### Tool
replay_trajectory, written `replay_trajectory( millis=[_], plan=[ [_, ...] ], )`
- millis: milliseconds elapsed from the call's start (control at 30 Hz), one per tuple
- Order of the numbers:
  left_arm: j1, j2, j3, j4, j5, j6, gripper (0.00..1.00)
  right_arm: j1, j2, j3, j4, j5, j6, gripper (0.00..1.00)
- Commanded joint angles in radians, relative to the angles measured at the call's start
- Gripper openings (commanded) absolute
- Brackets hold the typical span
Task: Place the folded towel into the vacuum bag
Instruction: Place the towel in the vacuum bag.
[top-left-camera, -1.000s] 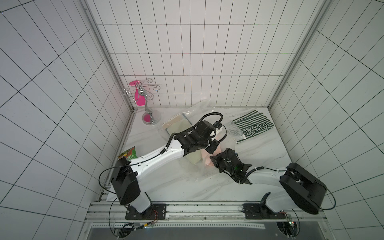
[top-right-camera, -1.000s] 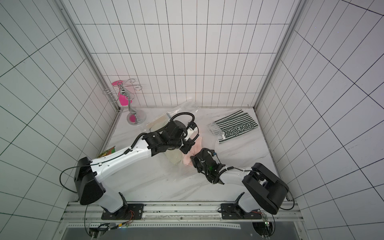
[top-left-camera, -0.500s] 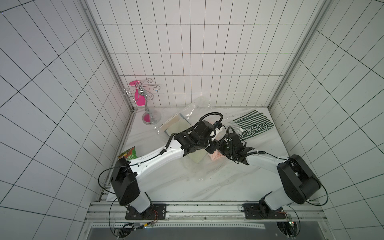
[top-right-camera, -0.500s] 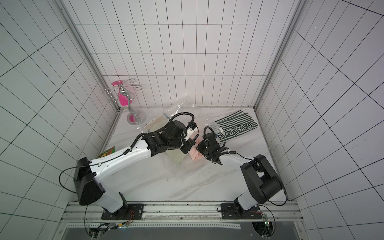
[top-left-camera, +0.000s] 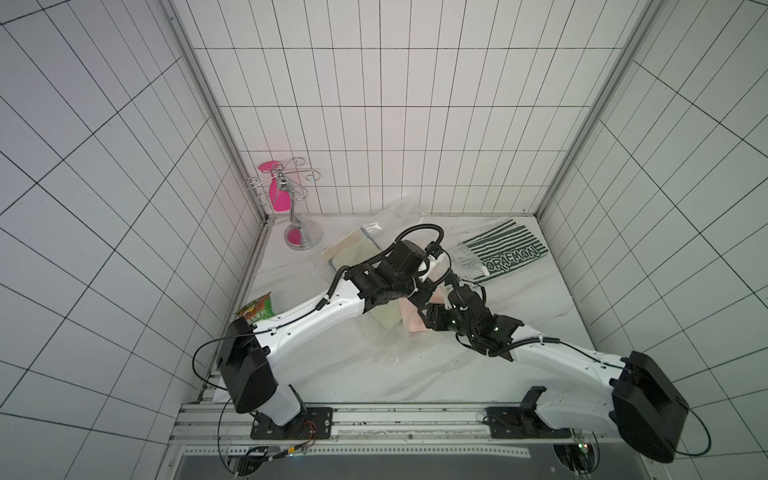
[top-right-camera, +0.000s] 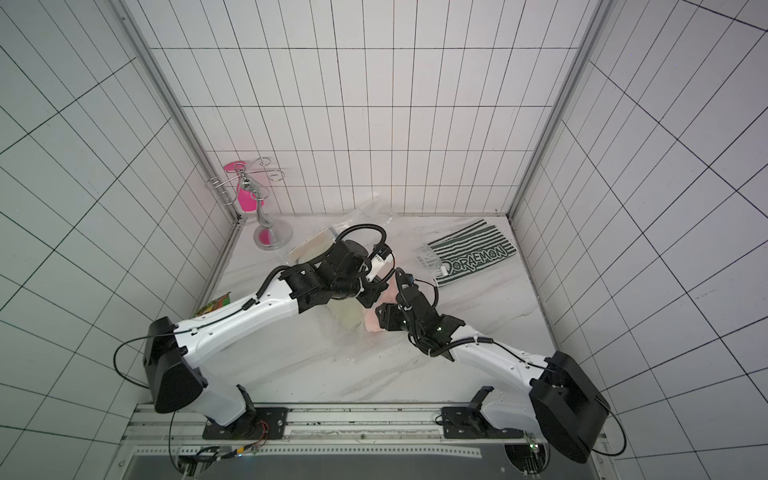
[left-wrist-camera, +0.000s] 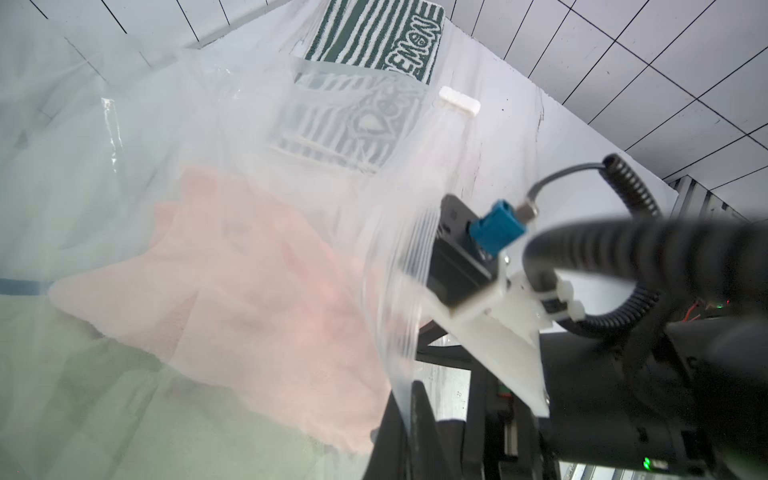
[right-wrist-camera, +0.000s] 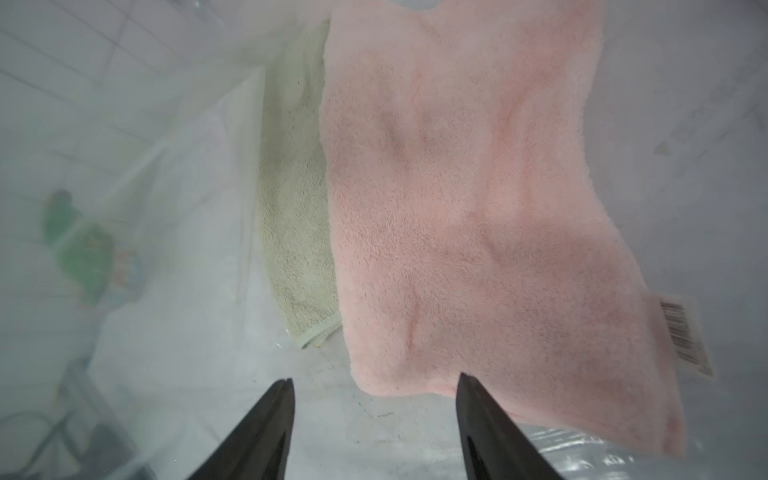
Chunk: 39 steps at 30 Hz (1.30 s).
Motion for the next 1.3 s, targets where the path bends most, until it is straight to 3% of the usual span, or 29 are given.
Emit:
replay_trajectory(
  millis=[0,100,267,467,667,767,900,1033,1167,1267],
  plan=[
    [0.013,-0.041,0.031,-0.026,0.024,0.026,0.0,0.07,0.004,-0.032,-0.062,0.191,-0.252,0.66],
    [0.025,-0.055,0.036,-0.039,0.035,0.03,0.0,0.137,0.056,-0.026,-0.052,0.275,-0.365,0.68],
    [0.049,-0.058,0.073,-0.072,0.066,0.043,0.0,0.204,0.123,0.015,-0.011,0.285,-0.472,0.71],
    [0.078,-0.055,0.096,-0.081,0.086,0.043,0.0,0.209,0.243,0.063,0.043,0.295,-0.497,0.73],
    [0.08,-0.058,0.093,-0.086,0.097,0.035,0.0,0.203,0.41,0.1,0.123,0.452,-0.503,0.7],
    [0.079,-0.067,0.085,-0.09,0.11,0.036,0.0,0.194,0.438,0.118,0.114,0.569,-0.533,0.61],
    [0.079,-0.084,0.062,-0.092,0.108,0.036,0.0,0.145,0.455,0.169,-0.007,0.704,-0.536,0.33],
    [0.079,-0.1,0.034,-0.077,0.109,0.03,0.0,0.11,0.441,0.156,-0.003,0.838,-0.589,0.07],
    [0.079,-0.101,0.016,-0.061,0.123,0.02,0.0,0.035,0.38,0.141,0.089,0.841,-0.616,0.0],
    [0.077,-0.089,0.022,-0.061,0.14,0.02,0.0,0.039,0.38,0.187,0.162,0.98,-0.737,0.0]
  ],
)
